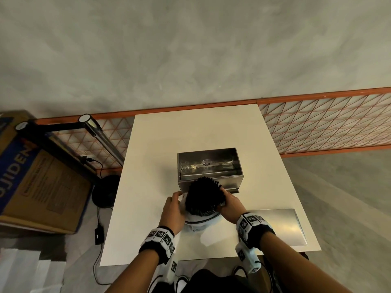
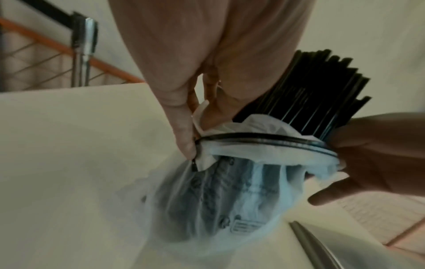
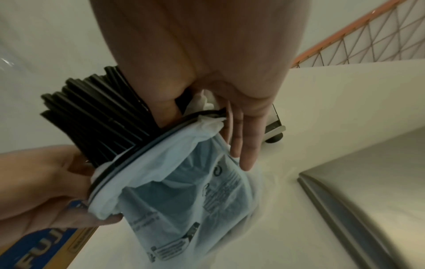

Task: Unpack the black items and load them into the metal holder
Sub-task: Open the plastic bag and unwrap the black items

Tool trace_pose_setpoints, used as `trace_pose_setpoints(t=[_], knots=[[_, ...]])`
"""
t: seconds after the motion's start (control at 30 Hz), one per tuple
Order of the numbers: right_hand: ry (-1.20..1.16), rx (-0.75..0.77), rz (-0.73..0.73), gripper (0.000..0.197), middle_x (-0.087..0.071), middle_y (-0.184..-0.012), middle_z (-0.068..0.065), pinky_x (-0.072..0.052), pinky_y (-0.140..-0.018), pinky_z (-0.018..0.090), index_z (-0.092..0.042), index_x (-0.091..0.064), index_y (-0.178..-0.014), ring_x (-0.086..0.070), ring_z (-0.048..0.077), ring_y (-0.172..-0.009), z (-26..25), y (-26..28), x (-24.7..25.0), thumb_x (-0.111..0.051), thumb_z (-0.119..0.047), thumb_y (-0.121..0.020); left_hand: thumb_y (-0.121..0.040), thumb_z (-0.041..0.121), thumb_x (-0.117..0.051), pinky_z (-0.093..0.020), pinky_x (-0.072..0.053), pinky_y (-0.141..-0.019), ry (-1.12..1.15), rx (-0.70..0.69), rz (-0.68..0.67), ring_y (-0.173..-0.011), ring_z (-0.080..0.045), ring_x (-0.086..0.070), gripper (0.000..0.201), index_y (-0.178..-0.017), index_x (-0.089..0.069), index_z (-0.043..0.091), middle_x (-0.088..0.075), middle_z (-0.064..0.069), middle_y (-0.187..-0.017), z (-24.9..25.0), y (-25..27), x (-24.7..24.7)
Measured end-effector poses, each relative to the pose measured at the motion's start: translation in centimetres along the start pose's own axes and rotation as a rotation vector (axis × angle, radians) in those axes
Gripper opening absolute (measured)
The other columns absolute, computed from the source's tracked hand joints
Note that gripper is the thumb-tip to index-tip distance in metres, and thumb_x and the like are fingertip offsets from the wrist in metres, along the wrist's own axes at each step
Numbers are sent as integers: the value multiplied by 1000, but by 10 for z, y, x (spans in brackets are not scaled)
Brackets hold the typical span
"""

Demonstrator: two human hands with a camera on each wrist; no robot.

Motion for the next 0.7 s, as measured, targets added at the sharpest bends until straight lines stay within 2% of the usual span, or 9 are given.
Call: trace_pose_setpoints(t=[0.13,0.23,0.3,0.37,0.43,0.5,0.57,0.6,0.7], knots=[[-23,-53,12,49,-62,-130,16,-39,-85,27,-14,-48,-138,-56,37,-120,-2,-2,-2,-61,-15,-91,-78,7,-78,-19,-34,-108,98,-150,-162,-128,-13,-43,105,-160,-17,29,-29,-2,-143,15,2,4],[-54,-55,4,40,-65,-126,15,-36,-78,25,-13,-53,-131,-58,37,-117,-9,-1,-7,-61,-15,-92,-67,30,-93,-28,-33,-116,99,-203,-201,-134,-10,-33,134,-161,2,35,-25,3,-150,19,1,2],[-75,-36,-24,41,-66,-124,14,-36,-78,25,-13,-55,-132,-59,35,-116,-15,1,-11,-61,-13,-91,-64,36,-96,-34,-34,-119,82,-174,-160,-139,-13,-35,141,-161,5,32,-27,1,-154,16,-1,-1],[-83,-6,-71,44,-67,-122,11,-39,-81,25,-15,-55,-133,-60,32,-113,-20,3,-13,-61,-12,-90,-64,32,-96,-34,-38,-118,116,-111,-105,-138,-15,-41,133,-162,-6,27,-33,2,-151,12,-5,2],[-106,4,-140,49,-66,-117,5,-39,-82,23,-19,-53,-136,-60,26,-108,-23,7,-11,-60,-9,-88,-65,25,-94,-26,-42,-107,146,-70,-96,-129,-17,-51,105,-152,-35,21,-43,4,-136,10,-10,8],[-121,35,-213,59,-60,-116,-1,-39,-79,14,-20,-47,-141,-55,17,-105,-20,9,-10,-61,-5,-85,-66,22,-92,-22,-42,-96,115,-56,-127,-118,-20,-58,81,-136,-51,19,-51,2,-124,7,-13,15],[-107,99,-259,78,-54,-126,-4,-37,-81,2,-22,-37,-148,-52,12,-112,-17,11,-10,-68,-6,-79,-67,22,-93,-23,-44,-94,155,-32,-151,-113,-17,-61,72,-129,-57,22,-61,2,-121,1,-15,21],[-95,136,-268,89,-51,-132,-4,-38,-88,3,-24,-31,-151,-51,11,-116,-15,11,-11,-74,-10,-74,-68,22,-93,-23,-46,-93,193,-19,-155,-110,-16,-63,66,-125,-59,24,-66,4,-118,-1,-14,24],[-58,174,-204,111,-44,-140,-5,-44,-105,25,-27,-29,-150,-49,11,-124,-15,8,-18,-91,-37,-58,-63,28,-92,-27,-53,-89,318,0,-147,-99,-12,-70,51,-109,-69,30,-75,10,-100,-5,-13,28]])
Point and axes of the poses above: each hand's wrist, its own y-axis away from the middle knuckle, its own x-axis out of the back of the hand, z = x × y, the point moved 1 cm from there along -y, towards the middle knuckle
